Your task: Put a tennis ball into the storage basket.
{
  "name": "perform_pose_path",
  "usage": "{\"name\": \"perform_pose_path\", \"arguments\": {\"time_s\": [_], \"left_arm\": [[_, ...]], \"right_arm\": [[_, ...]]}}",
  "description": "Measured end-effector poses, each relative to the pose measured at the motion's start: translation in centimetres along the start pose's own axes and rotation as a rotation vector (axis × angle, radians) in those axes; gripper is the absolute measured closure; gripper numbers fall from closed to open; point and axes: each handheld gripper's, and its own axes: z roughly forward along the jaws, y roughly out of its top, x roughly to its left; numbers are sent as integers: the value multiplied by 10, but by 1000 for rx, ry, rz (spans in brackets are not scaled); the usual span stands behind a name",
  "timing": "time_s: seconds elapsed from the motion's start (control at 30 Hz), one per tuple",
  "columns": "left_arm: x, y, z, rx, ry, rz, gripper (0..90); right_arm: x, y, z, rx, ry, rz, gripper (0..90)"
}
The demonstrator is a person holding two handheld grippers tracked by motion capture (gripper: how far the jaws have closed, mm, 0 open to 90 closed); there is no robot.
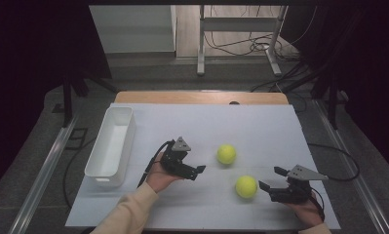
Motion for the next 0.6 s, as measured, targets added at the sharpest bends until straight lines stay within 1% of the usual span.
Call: {"name": "perform_pose_path", "arguments": {"time_s": [0.1,0.13,0.27,0.47,0.6], "left_arm": [[-1,4,2,3,-6,7,47],[-1,5,2,1,-6,14,47],[-1,11,3,-6,-8,23,49],[-1,17,9,-5,-16,14,49],[-1,20,14,0,-22,19,49]], "right_arm": [[0,0,0,-1,0,0,145],[0,0,0,0,0,0,145],[0,0,0,2,-1,-1,145],[0,0,0,5,0,-2,145],[0,0,0,3,0,-4,145]]}}
